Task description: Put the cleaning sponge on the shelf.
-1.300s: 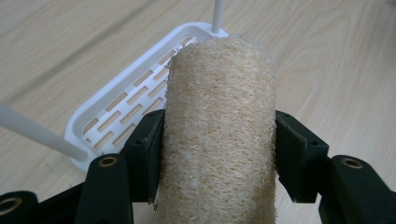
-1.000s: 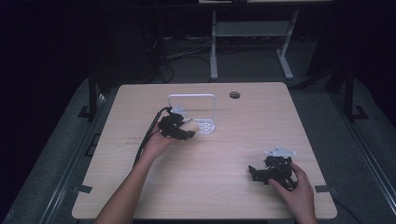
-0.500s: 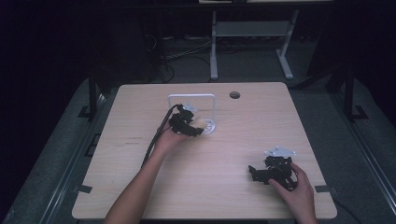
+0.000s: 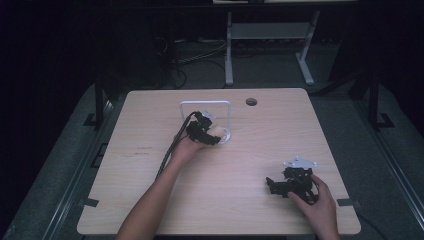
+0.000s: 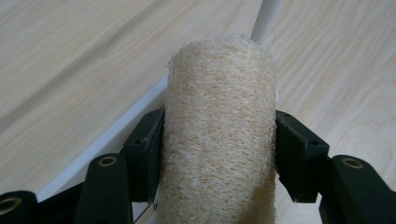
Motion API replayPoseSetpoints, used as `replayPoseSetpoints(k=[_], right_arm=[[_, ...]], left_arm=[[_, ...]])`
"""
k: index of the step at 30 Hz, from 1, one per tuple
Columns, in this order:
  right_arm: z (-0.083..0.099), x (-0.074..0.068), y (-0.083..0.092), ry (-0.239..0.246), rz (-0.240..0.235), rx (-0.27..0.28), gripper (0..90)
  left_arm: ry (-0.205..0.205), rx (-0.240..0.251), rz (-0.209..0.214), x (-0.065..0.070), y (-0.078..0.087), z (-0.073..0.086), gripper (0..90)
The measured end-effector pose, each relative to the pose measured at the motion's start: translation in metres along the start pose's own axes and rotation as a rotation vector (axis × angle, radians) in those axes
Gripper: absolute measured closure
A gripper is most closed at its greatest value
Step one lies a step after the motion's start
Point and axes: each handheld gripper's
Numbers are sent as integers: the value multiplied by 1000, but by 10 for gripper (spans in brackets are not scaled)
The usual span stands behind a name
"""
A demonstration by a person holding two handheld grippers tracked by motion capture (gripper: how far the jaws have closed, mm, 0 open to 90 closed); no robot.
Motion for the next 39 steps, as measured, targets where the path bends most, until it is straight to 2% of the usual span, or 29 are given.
replayPoseSetpoints(k=[10, 16, 19, 24, 27, 30, 33, 36, 37, 39], right_arm=[[0, 0, 0, 0, 0, 0, 5], [0, 0, 0, 0, 0, 0, 5], [0, 0, 0, 0, 0, 0, 5], [0, 0, 0, 0, 0, 0, 5], [0, 0, 0, 0, 0, 0, 5], [0, 0, 0, 0, 0, 0, 5], [0, 0, 0, 0, 0, 0, 6], [0, 0, 0, 0, 0, 0, 5], [0, 0, 0, 0, 0, 0, 5], [0, 0, 0, 1, 0, 0, 5]], left_arm=[[-9, -5, -17, 0, -5, 0, 383], [-8, 5, -28, 0, -4, -1, 322], [-13, 18, -32, 1, 3, -2, 307], [17, 55, -27, 9, 19, -5, 308], [9, 59, -25, 11, 28, -4, 318], [15, 83, -9, 14, 39, -3, 367], [21, 105, 10, 19, 49, 0, 454], [12, 113, 29, 25, 57, 4, 609], [9, 119, 40, 27, 58, 5, 689], [16, 121, 60, 29, 59, 8, 769]])
Point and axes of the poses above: each handheld gripper's, and its own axes: y roughly backward along the jaws, z roughly out of its underside, x roughly to its right, and after that the axes turned 8 degrees about z, right-handed
